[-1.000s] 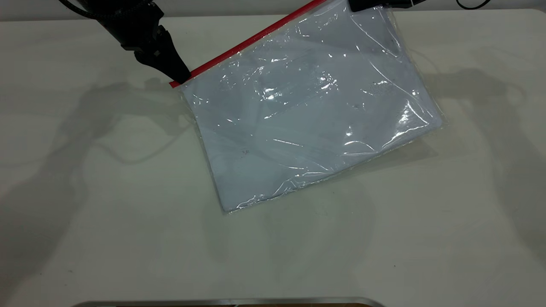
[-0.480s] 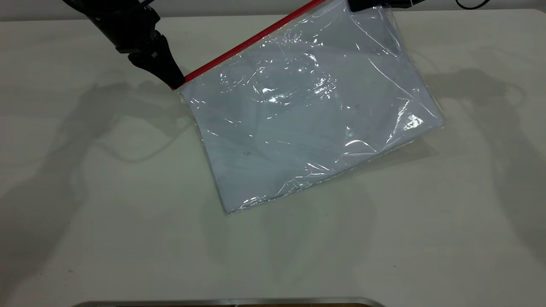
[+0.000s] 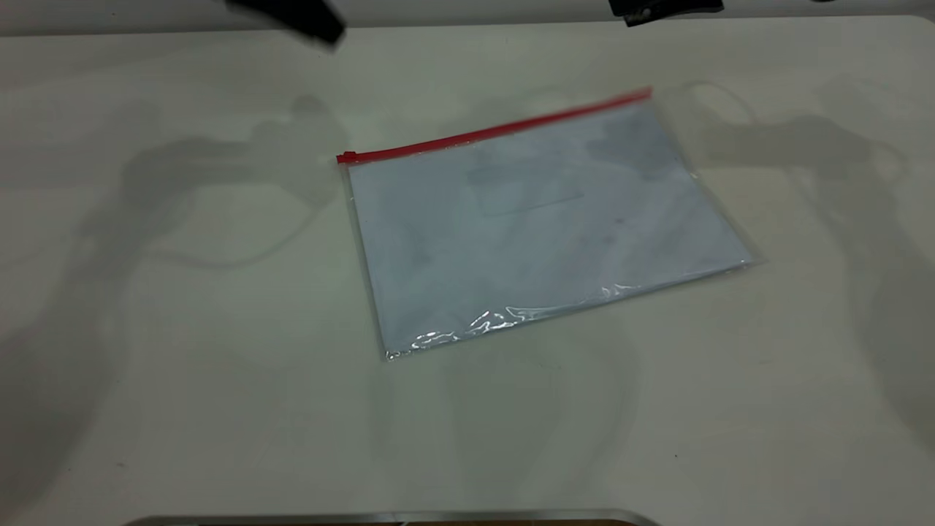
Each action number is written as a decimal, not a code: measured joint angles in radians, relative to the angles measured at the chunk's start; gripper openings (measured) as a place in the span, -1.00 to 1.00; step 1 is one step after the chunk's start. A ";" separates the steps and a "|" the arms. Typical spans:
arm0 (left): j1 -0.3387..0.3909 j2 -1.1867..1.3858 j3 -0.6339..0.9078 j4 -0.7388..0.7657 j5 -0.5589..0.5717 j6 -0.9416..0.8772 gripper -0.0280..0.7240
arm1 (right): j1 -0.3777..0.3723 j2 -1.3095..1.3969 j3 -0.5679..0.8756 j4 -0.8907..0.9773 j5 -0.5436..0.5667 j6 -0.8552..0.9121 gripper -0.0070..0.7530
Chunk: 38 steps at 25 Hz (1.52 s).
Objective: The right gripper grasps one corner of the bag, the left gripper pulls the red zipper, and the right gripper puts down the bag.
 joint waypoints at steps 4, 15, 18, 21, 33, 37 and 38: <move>0.000 -0.153 0.000 -0.002 0.032 -0.027 0.53 | 0.000 -0.086 0.000 -0.105 0.019 0.052 0.42; 0.000 -0.616 0.000 0.109 0.233 -0.342 0.53 | 0.000 -0.523 0.000 -0.404 0.064 0.646 0.13; 0.000 -0.712 0.000 0.224 0.283 -0.477 0.53 | 0.000 -0.659 0.000 -0.493 0.070 0.822 0.10; 0.000 -0.782 0.002 0.326 0.283 -0.619 0.53 | 0.003 -0.803 0.000 -0.575 0.079 0.913 0.10; 0.000 -0.993 0.320 0.506 0.283 -0.842 0.53 | 0.062 -1.436 0.372 -0.832 0.081 1.015 0.10; 0.000 -1.032 0.530 0.509 0.283 -0.874 0.53 | 0.062 -1.597 0.636 -0.927 0.082 1.061 0.10; 0.000 -1.044 0.583 0.511 0.283 -0.886 0.53 | 0.062 -1.641 0.714 -0.958 0.082 1.087 0.10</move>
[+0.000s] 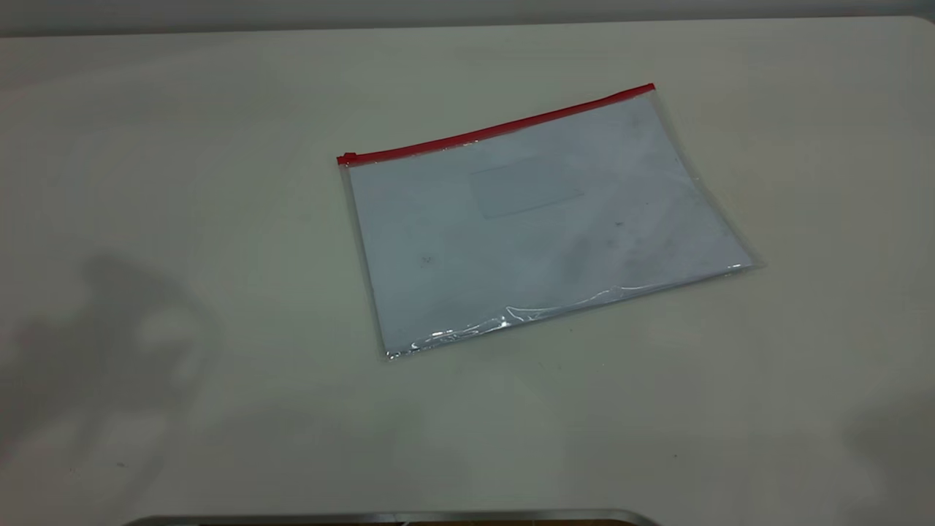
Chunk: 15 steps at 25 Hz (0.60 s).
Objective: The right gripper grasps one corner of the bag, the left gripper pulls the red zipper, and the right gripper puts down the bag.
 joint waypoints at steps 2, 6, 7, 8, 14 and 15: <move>0.000 -0.027 0.092 0.003 0.000 -0.015 0.53 | 0.000 -0.061 0.156 -0.062 0.000 0.054 0.11; 0.000 -0.107 0.259 0.053 0.000 -0.055 0.53 | 0.000 -0.165 0.421 -0.151 0.000 0.177 0.11; 0.000 -0.133 0.296 0.076 0.000 -0.069 0.53 | 0.000 -0.195 0.480 -0.165 0.000 0.191 0.11; 0.000 -0.157 0.326 0.098 0.000 -0.087 0.53 | 0.000 -0.217 0.525 -0.174 -0.002 0.200 0.11; 0.000 -0.359 0.519 0.197 -0.011 -0.206 0.53 | 0.000 -0.348 0.697 -0.192 -0.110 0.212 0.11; 0.000 -0.391 0.549 0.202 -0.023 -0.219 0.53 | 0.000 -0.357 0.701 -0.194 -0.122 0.213 0.11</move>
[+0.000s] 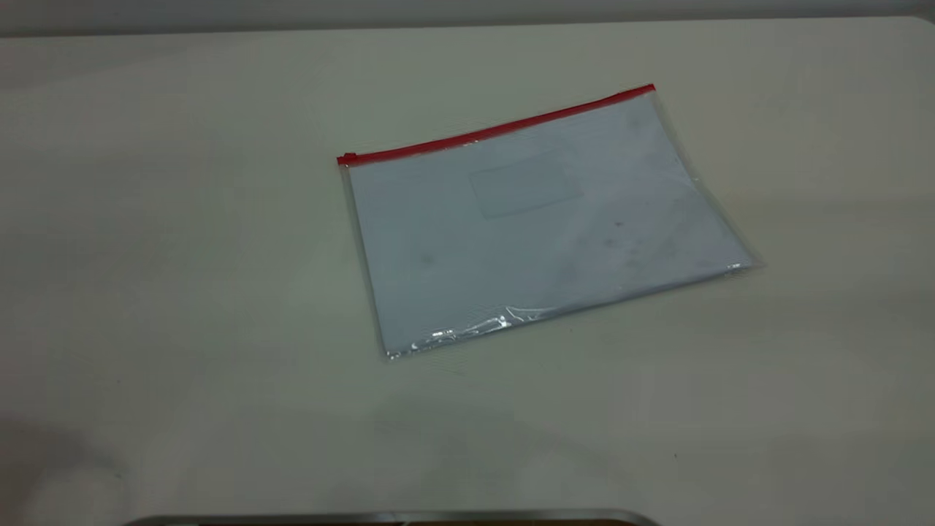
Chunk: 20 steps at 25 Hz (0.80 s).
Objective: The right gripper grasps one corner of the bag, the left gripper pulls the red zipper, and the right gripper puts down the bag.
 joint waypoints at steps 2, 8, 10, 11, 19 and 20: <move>0.000 -0.077 0.069 0.014 -0.036 -0.022 0.53 | 0.000 -0.009 0.003 -0.002 -0.007 0.000 0.11; 0.000 -0.278 0.197 0.099 -0.065 -0.031 0.53 | 0.000 -0.009 0.003 -0.003 -0.012 0.000 0.11; 0.000 -0.342 0.207 0.111 -0.048 -0.031 0.53 | 0.000 -0.009 0.003 -0.003 -0.012 0.001 0.11; 0.000 -0.369 0.210 0.111 -0.045 -0.032 0.53 | 0.000 -0.009 0.003 -0.004 -0.012 0.001 0.11; 0.000 -0.608 0.214 0.112 -0.036 -0.033 0.53 | 0.000 -0.009 0.003 -0.004 -0.012 0.001 0.11; 0.000 -0.638 0.214 0.112 -0.034 -0.034 0.53 | 0.000 -0.009 0.003 -0.004 -0.012 0.001 0.11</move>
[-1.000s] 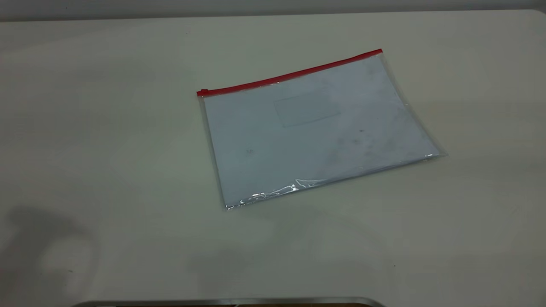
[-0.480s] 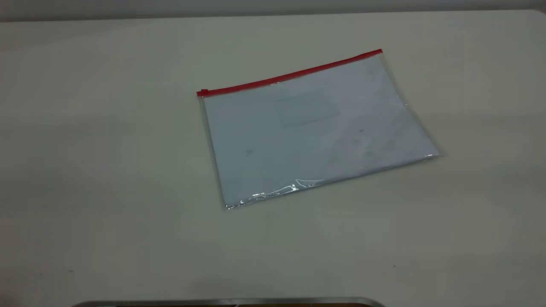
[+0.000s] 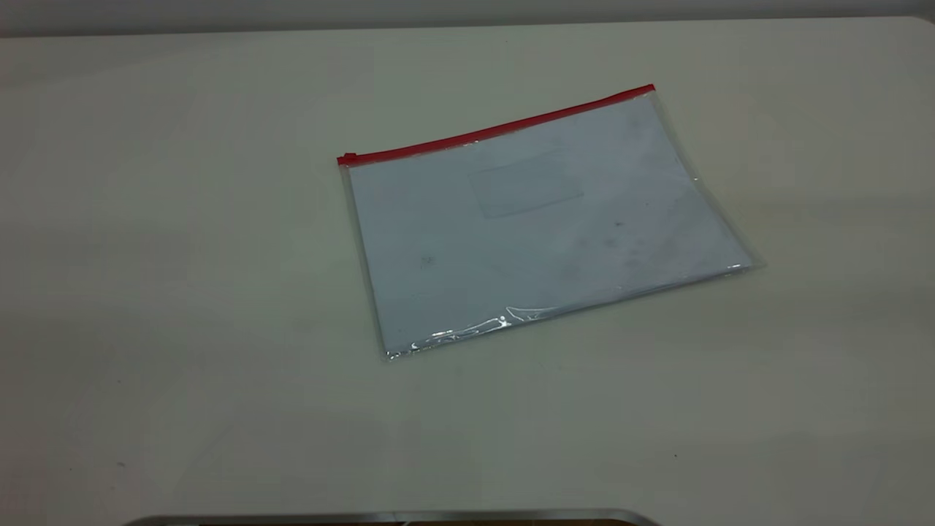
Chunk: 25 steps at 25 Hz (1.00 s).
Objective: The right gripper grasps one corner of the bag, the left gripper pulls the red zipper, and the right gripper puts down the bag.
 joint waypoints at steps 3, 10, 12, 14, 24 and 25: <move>0.000 -0.077 0.000 0.000 0.002 0.000 0.53 | 0.000 -0.023 0.000 0.000 0.000 0.000 0.11; 0.000 -0.207 0.000 0.000 0.008 0.000 0.53 | -0.052 -0.278 0.000 -0.001 0.004 0.000 0.11; 0.000 -0.235 0.000 0.000 0.011 0.000 0.53 | -0.056 -0.376 0.000 -0.001 0.009 0.000 0.11; 0.001 -0.249 0.000 0.000 0.012 0.000 0.53 | -0.056 -0.457 0.000 -0.001 0.013 0.000 0.11; 0.044 -0.305 0.000 0.000 0.016 0.000 0.53 | -0.056 -0.542 0.000 -0.001 0.033 0.001 0.11; 0.044 -0.305 0.000 0.000 0.017 0.000 0.53 | -0.056 -0.542 0.000 -0.001 0.033 0.001 0.11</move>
